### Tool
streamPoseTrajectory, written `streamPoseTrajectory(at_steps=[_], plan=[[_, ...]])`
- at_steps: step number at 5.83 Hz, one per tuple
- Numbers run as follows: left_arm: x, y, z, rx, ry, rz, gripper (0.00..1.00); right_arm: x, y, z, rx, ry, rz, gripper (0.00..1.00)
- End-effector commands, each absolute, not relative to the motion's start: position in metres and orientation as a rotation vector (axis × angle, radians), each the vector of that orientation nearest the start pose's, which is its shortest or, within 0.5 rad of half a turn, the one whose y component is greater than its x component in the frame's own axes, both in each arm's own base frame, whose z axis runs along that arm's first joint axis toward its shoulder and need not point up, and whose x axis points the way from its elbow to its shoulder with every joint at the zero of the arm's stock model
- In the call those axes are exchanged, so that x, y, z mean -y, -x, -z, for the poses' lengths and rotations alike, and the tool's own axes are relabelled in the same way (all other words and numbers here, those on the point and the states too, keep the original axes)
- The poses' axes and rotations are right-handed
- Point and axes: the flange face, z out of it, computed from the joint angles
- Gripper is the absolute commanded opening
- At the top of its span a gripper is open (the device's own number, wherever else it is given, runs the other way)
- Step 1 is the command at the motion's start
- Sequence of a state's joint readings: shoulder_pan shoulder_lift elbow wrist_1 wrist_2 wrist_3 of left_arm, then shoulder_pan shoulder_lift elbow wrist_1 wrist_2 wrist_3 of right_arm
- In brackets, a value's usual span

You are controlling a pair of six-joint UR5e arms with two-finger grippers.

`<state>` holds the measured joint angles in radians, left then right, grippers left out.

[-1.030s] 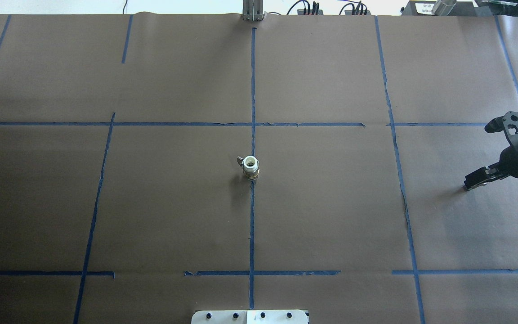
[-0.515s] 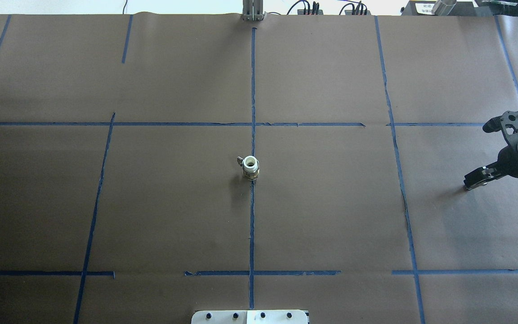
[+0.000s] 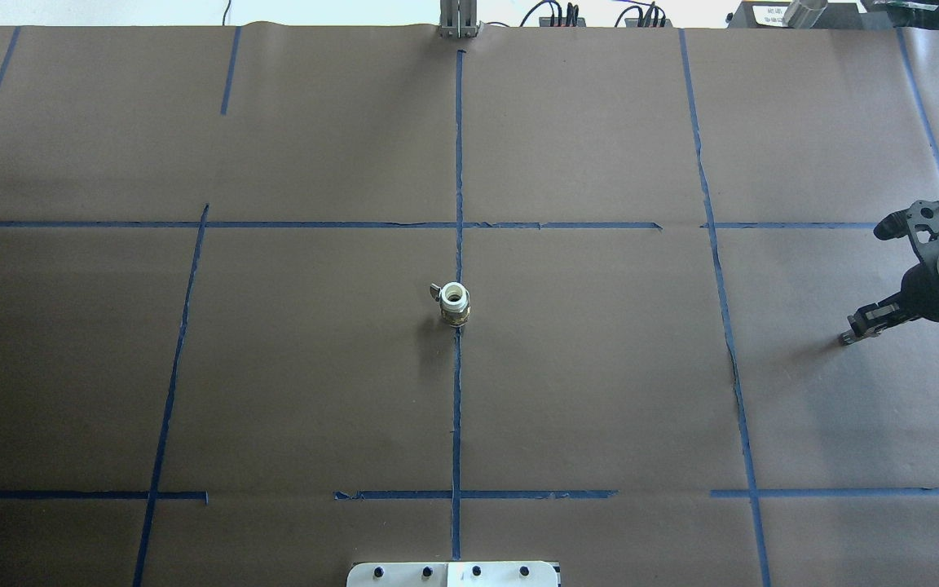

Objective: Assemble PPR valve and pipe with both arms
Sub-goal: 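Lift the chrome piece with the right gripper and carry it above the fitting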

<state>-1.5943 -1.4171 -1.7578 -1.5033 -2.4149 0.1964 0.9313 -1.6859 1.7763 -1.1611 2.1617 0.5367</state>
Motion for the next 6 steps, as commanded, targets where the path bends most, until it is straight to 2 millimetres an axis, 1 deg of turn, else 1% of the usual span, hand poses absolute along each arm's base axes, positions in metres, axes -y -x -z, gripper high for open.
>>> streamPoseTrajectory(at_steps=[1,2,3,4,5,6], plan=[[0.424,0.069,-0.638,-0.843,-0.063,-0.149,1.0,0.423,0.217,-0.542,0.781,-0.115,0.257,0.0],[0.425,0.069,-0.637,-0.843,-0.062,-0.146,1.0,0.43,0.219,-0.493,0.79,-0.106,0.246,0.0],[0.426,0.069,-0.636,-0.843,-0.06,-0.136,1.0,0.46,0.24,-0.426,0.799,-0.097,0.192,0.0],[0.425,0.069,-0.637,-0.843,-0.056,-0.13,1.0,0.486,0.267,-0.357,0.835,-0.07,0.073,0.0],[0.425,0.069,-0.636,-0.843,-0.043,-0.1,1.0,0.487,0.315,-0.301,0.86,-0.022,0.012,0.0],[0.424,0.069,-0.638,-0.842,-0.041,-0.097,1.0,0.483,0.343,-0.249,0.896,0.019,-0.091,0.0]])
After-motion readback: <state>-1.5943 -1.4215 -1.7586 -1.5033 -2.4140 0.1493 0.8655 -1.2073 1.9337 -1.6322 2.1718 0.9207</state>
